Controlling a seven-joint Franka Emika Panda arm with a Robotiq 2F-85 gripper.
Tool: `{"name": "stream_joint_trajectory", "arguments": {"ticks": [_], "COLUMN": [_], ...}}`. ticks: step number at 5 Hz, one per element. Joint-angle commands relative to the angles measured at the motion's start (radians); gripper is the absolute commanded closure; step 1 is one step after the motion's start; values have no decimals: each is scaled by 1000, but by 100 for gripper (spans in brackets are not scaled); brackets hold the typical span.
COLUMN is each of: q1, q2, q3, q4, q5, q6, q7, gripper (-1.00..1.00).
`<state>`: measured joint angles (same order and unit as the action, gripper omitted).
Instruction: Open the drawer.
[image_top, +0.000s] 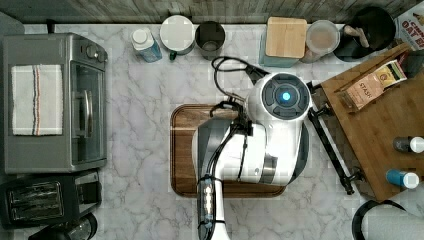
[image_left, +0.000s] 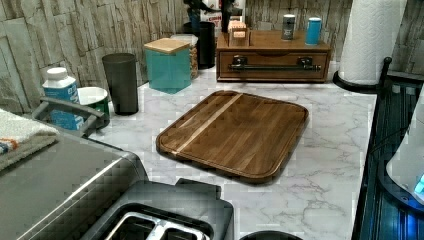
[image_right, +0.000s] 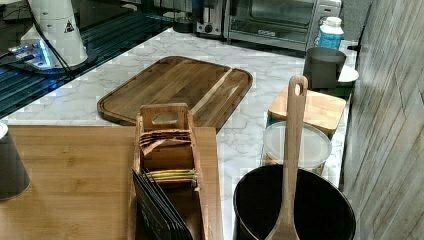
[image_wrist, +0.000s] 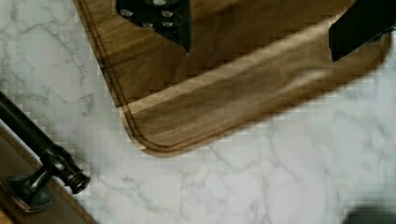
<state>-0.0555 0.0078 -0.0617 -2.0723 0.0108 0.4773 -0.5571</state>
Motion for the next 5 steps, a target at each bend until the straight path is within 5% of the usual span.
{"name": "stream_joint_trajectory", "arguments": {"ticks": [1, 3, 5], "q1": [-72, -133, -185], "q2": [-96, -85, -57], "q3": [-91, -168, -213], "q4": [-206, -278, -356], "q5": [-84, -130, -119], "q6": [159, 324, 473], "q7": [-435, -792, -930], "gripper": [-100, -100, -100]}}
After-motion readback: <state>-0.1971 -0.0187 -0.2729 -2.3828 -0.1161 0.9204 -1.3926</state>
